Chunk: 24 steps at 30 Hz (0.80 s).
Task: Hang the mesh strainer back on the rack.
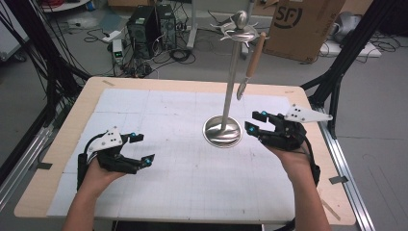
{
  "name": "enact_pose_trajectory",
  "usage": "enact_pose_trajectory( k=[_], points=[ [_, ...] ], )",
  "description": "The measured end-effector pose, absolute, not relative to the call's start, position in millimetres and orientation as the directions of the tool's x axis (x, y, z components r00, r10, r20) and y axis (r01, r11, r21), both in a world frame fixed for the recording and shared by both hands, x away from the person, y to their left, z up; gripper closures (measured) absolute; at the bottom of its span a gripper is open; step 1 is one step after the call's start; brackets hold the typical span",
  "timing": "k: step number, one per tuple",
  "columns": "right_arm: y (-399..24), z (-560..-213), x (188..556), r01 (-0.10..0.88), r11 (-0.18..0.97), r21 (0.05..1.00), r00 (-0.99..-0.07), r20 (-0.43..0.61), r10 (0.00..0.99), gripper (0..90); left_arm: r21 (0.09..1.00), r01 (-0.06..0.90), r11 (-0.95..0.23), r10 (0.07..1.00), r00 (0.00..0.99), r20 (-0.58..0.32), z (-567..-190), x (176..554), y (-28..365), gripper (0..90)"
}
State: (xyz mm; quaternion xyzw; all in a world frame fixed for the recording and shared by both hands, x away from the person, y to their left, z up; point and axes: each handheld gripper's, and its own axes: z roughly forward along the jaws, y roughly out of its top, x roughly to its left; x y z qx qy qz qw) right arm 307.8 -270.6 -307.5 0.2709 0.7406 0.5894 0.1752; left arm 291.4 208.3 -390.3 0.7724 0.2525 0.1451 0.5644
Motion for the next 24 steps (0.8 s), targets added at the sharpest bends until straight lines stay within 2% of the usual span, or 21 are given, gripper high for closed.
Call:
enact_pose_trajectory(
  k=[24],
  points=[
    [-280.4,-379.0,282.3,0.234,0.121,0.965,-0.753,0.101,0.65,41.2,0.948,0.213,-0.234,0.552,0.832,-0.051,-390.1,289.4,209.5,16.2]
  ],
)
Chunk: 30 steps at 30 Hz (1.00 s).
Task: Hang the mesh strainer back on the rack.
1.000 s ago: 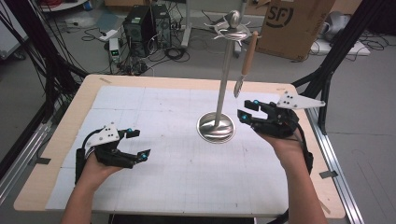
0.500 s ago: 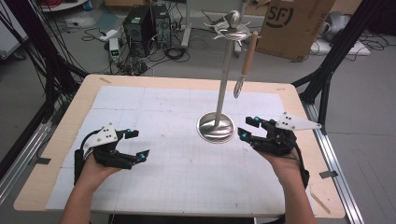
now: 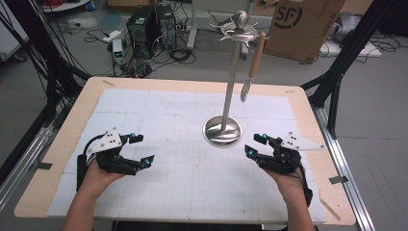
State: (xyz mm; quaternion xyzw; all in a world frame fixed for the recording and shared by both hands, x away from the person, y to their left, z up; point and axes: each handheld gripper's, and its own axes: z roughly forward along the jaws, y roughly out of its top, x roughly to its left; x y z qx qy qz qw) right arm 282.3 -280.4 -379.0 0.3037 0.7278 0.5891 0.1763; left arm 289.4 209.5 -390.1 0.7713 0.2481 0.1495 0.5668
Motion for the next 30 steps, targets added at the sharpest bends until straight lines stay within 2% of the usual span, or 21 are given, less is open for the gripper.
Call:
enact_pose_trajectory(
  k=[7,20,30],
  points=[
    [-282.5,-384.8,280.1,0.25,0.139,0.958,-0.736,0.095,0.67,37.5,0.949,0.211,-0.236,0.555,0.831,-0.046,-390.6,289.1,209.0,16.2],
    [-276.8,-385.1,280.6,0.253,0.141,0.957,-0.752,0.103,0.651,30.5,0.945,0.221,-0.24,0.561,0.827,-0.051,-392.5,291.7,208.9,16.2],
    [-274.5,-386.8,280.8,0.263,0.162,0.951,-0.749,0.096,0.656,28.7,0.947,0.218,-0.236,0.563,0.825,-0.049,-392.6,291.0,209.5,16.2]
  ],
)
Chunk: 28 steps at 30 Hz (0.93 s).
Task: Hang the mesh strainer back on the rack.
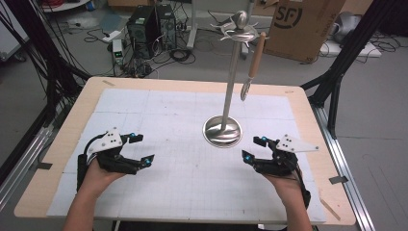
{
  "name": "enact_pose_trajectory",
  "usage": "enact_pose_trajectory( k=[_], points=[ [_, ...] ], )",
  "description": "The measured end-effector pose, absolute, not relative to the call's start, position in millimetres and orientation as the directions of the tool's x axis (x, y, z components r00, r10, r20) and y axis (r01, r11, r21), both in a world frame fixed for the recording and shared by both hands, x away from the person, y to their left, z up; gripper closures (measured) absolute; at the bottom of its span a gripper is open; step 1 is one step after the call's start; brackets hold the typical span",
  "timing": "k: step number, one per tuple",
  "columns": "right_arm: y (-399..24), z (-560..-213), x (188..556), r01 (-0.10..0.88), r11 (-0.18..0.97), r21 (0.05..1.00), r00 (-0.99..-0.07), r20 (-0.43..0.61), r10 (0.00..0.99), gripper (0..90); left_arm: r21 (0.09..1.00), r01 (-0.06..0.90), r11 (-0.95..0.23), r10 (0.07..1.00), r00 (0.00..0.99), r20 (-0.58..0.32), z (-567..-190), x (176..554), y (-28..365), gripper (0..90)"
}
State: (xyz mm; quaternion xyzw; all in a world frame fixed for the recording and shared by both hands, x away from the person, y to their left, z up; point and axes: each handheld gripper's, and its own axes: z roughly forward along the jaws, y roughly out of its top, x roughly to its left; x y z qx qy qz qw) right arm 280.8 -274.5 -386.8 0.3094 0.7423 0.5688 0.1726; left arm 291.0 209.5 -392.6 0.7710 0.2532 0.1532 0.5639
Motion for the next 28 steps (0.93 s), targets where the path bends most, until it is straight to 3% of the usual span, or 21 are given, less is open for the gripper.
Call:
enact_pose_trajectory(
  k=[28],
  points=[
    [-267.9,-395.7,285.1,0.297,0.192,0.935,-0.752,0.105,0.65,28.3,0.946,0.219,-0.237,0.566,0.823,-0.048,-392.0,290.8,208.2,16.2]
  ],
)
